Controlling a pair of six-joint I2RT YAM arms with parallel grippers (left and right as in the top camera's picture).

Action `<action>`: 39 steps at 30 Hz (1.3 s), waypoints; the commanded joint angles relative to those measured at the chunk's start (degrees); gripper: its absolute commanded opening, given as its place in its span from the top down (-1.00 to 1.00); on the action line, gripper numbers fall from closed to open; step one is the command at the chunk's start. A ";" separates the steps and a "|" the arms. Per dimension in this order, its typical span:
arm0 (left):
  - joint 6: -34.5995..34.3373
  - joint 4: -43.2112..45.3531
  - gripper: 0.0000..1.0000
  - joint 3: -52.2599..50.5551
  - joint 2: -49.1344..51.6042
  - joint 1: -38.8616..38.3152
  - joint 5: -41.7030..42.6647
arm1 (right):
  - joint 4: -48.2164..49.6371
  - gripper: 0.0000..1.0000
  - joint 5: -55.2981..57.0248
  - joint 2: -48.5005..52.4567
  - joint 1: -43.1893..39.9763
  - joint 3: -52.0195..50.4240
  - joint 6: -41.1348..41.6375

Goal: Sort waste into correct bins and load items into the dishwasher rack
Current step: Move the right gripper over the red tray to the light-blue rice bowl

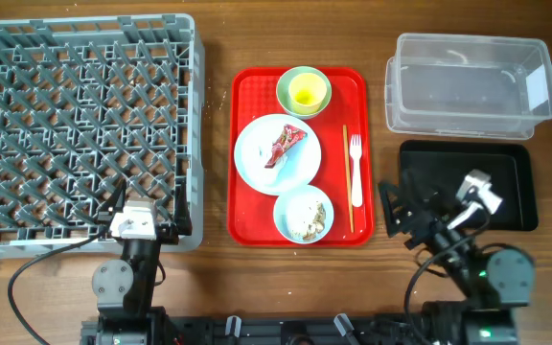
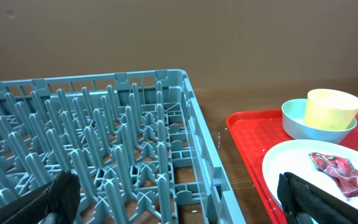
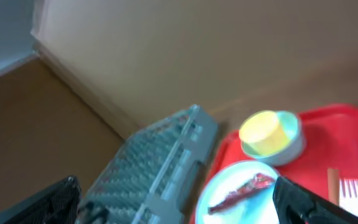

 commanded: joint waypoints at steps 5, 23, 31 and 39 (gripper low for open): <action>1.07 -0.24 -1.00 -0.28 -0.26 -0.31 0.70 | -31.43 -0.99 2.93 24.85 -0.24 35.01 -31.15; 1.07 -0.24 -1.00 -0.28 -0.26 -0.31 0.70 | -62.45 -0.96 -1.22 51.63 16.68 66.69 -25.75; 1.07 -0.24 -1.00 -0.28 -0.26 -0.31 0.70 | -62.75 -0.85 35.63 66.27 49.92 66.69 -3.39; 1.07 -0.24 -1.00 -0.28 -0.26 -0.31 0.70 | -63.52 -0.43 35.91 83.93 54.84 66.69 4.04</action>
